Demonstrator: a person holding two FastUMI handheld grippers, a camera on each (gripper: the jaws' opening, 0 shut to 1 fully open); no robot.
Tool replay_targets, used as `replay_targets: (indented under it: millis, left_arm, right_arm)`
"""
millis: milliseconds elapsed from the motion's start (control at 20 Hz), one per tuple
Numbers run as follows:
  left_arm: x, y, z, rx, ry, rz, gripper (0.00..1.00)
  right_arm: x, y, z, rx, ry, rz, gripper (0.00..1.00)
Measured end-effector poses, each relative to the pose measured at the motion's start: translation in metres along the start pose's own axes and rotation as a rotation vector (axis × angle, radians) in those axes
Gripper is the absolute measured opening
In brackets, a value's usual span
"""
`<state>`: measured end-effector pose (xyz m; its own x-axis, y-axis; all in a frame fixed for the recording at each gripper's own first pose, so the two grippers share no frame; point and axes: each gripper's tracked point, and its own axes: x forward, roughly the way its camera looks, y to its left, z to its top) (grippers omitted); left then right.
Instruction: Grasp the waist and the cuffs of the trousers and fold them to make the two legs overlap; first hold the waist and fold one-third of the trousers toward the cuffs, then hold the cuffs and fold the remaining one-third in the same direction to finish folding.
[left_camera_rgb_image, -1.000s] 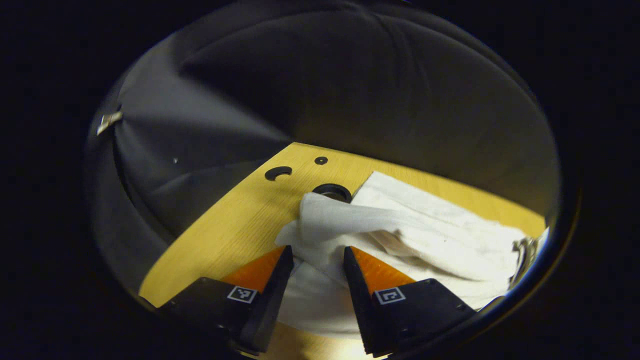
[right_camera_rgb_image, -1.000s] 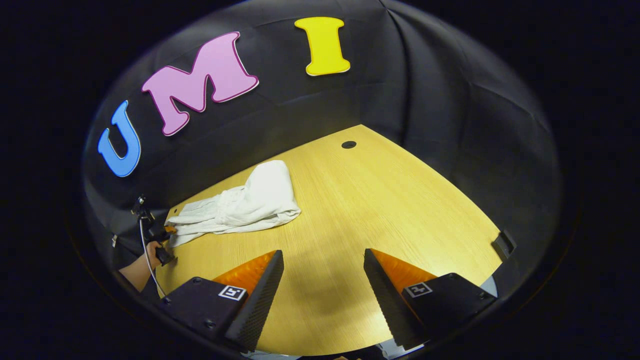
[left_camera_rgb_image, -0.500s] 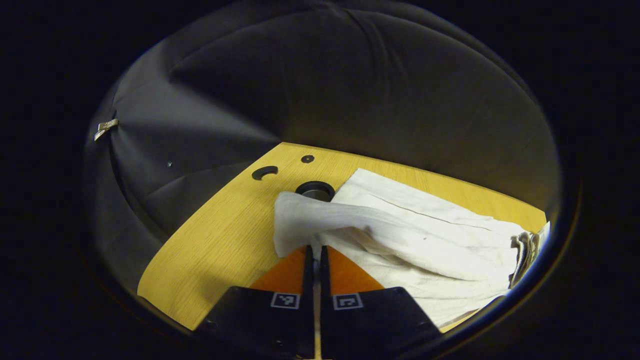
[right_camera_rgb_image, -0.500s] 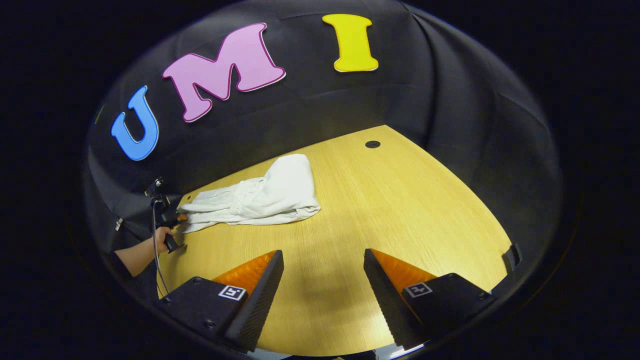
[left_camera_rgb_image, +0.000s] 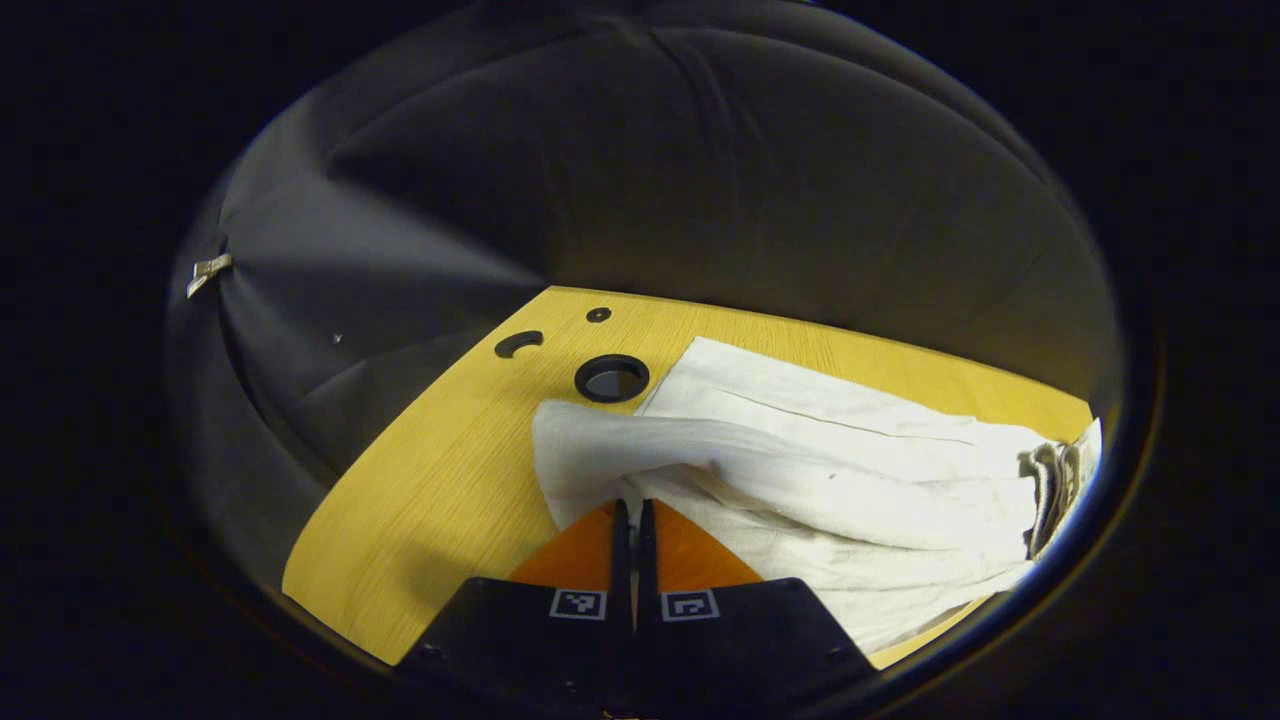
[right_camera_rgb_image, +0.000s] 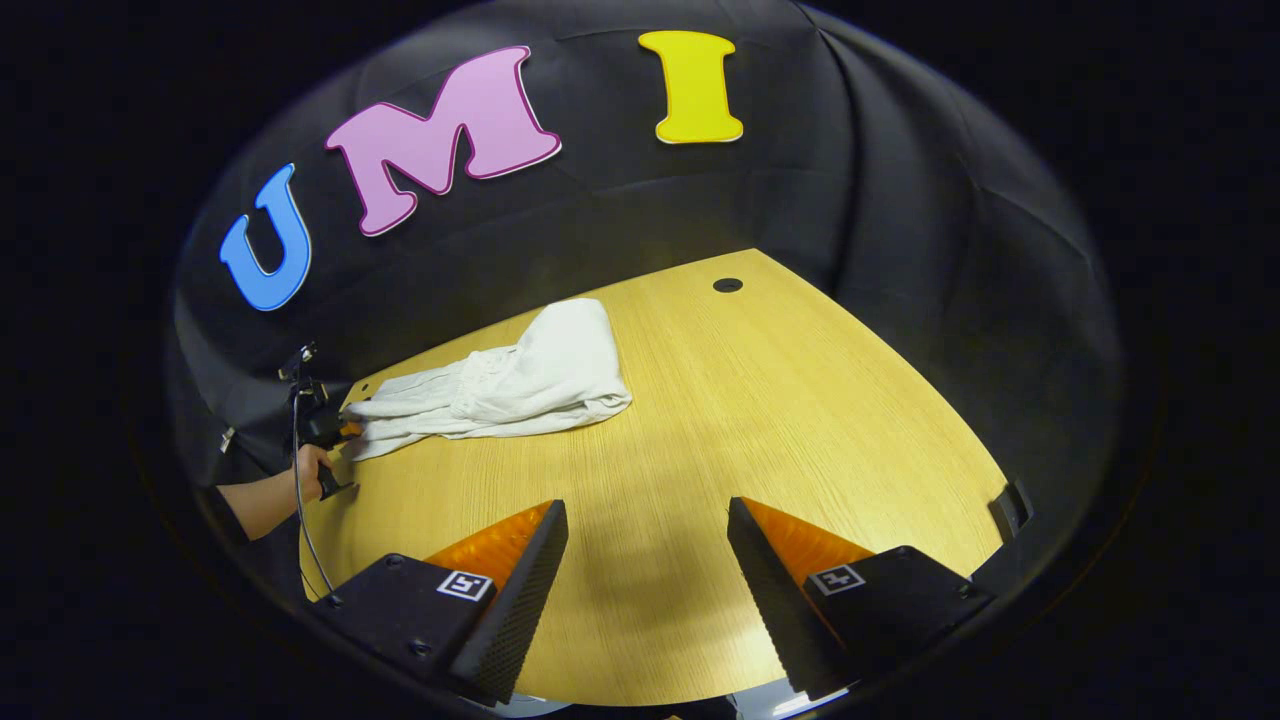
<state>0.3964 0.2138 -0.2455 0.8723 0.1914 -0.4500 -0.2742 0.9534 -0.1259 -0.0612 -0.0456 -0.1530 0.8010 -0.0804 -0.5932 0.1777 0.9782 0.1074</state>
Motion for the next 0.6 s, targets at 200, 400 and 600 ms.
replay_targets:
  millis: [200, 400, 600]
  left_arm:
    - [-0.007, -0.004, 0.016, -0.056, -0.047, -0.016, 0.06]
    - [-0.045, -0.018, 0.049, -0.073, -0.117, -0.058, 0.06]
    - [-0.092, -0.046, 0.072, -0.117, -0.158, -0.107, 0.06]
  right_arm:
    - [0.0, 0.004, 0.003, 0.007, -0.01, 0.006, 0.98]
    - [0.001, 0.007, 0.012, 0.009, -0.042, 0.026, 0.98]
    - [0.009, 0.0, 0.022, 0.02, -0.056, 0.046, 0.98]
